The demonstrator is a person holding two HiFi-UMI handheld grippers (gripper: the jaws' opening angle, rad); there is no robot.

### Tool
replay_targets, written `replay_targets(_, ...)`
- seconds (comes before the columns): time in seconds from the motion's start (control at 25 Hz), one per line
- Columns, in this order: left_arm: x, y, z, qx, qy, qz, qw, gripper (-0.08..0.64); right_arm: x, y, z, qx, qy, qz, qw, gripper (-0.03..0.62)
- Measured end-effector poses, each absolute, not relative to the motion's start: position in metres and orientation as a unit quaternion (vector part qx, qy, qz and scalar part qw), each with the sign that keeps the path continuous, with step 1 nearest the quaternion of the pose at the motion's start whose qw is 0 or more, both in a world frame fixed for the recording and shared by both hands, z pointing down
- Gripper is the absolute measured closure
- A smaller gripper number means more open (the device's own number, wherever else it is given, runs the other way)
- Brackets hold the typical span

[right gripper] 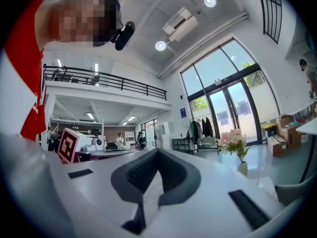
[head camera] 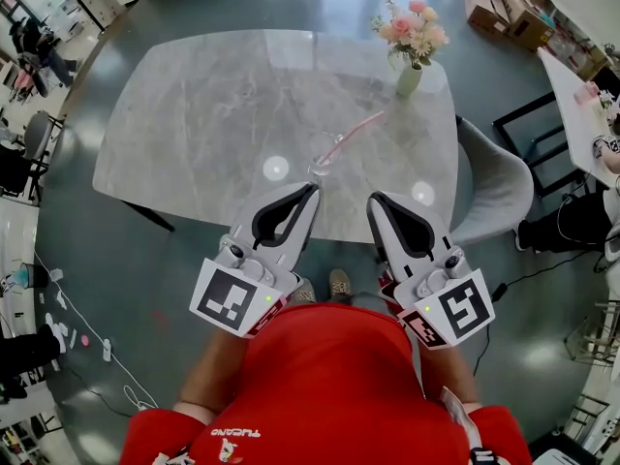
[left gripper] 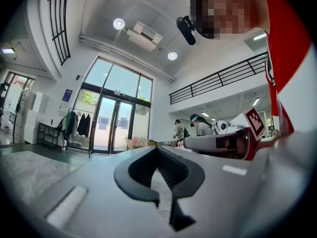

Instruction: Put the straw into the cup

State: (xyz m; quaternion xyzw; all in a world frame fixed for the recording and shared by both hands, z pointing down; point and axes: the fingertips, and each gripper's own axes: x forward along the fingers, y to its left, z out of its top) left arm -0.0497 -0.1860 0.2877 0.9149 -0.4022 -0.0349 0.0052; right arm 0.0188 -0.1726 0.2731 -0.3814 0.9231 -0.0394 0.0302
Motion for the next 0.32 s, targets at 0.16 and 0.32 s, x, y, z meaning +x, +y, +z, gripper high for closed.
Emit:
replay_targets(0.16,-0.05,-0.1837,0.2877,0.916,-0.4,-0.036,0.006,0.555,0.019,-0.1699,0.272,-0.385,0.922,-0.038,0.029,0.591)
replay_targets(0.32,-0.0478,-0.1834,0.2887,0.917,-0.398,-0.036,0.007,0.555,0.021,-0.17,0.2728,-0.386,0.921,-0.04,0.028,0.591)
